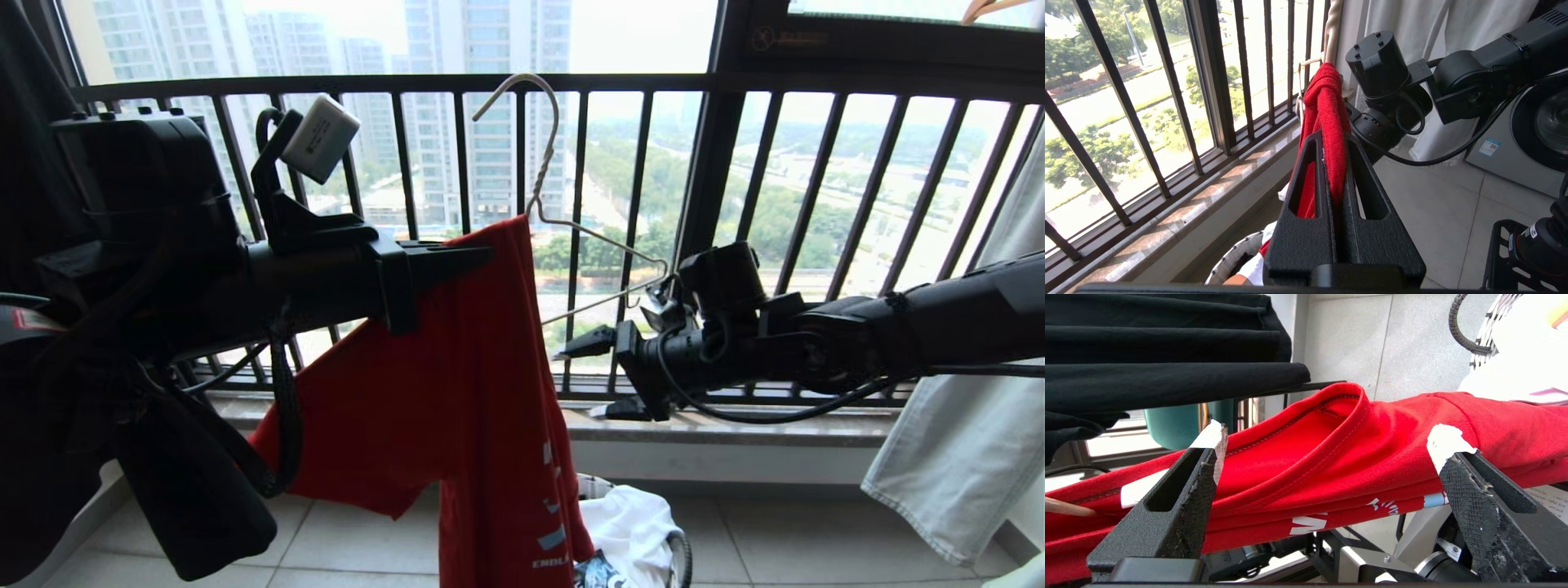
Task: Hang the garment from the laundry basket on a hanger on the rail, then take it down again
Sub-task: Hang the clothes on the clothes rack
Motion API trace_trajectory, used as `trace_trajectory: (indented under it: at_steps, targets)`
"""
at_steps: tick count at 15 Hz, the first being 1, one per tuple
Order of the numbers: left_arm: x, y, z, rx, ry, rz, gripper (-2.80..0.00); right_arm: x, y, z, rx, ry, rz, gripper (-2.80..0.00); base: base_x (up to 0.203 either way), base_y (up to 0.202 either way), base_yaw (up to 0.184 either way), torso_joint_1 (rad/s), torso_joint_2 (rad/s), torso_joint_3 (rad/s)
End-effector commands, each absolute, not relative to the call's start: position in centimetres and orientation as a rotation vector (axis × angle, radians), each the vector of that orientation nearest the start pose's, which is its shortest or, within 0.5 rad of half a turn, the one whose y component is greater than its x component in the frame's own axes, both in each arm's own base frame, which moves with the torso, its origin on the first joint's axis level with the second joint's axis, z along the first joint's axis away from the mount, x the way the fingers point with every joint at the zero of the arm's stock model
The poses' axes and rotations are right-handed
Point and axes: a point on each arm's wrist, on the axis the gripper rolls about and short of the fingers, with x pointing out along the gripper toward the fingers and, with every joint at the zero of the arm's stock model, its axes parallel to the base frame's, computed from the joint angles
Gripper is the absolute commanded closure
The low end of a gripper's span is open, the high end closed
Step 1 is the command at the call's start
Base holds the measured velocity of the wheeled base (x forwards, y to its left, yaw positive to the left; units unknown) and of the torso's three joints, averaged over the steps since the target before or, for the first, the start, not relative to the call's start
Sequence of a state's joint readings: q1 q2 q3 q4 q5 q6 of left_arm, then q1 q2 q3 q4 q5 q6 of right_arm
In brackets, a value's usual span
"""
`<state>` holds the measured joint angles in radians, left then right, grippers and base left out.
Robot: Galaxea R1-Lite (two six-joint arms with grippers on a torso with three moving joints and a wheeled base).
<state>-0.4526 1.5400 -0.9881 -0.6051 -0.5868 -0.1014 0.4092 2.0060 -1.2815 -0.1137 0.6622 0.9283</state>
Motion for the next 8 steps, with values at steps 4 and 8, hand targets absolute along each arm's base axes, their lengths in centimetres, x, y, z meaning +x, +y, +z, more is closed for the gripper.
trace_trajectory:
  at_steps: [4,8]
  targets:
    - [24.4,-13.3,27.7,-0.09,0.001,-1.045,0.0,33.6,19.8,15.9,0.796,1.027,0.624,-2.8,0.0,0.0,0.0,0.0,0.0,0.0]
    - [24.8,-12.9,27.7,-0.087,-0.005,-1.024,0.0,33.0,19.4,15.3,0.578,1.022,0.568,-2.8,0.0,0.0,0.0,0.0,0.0,0.0]
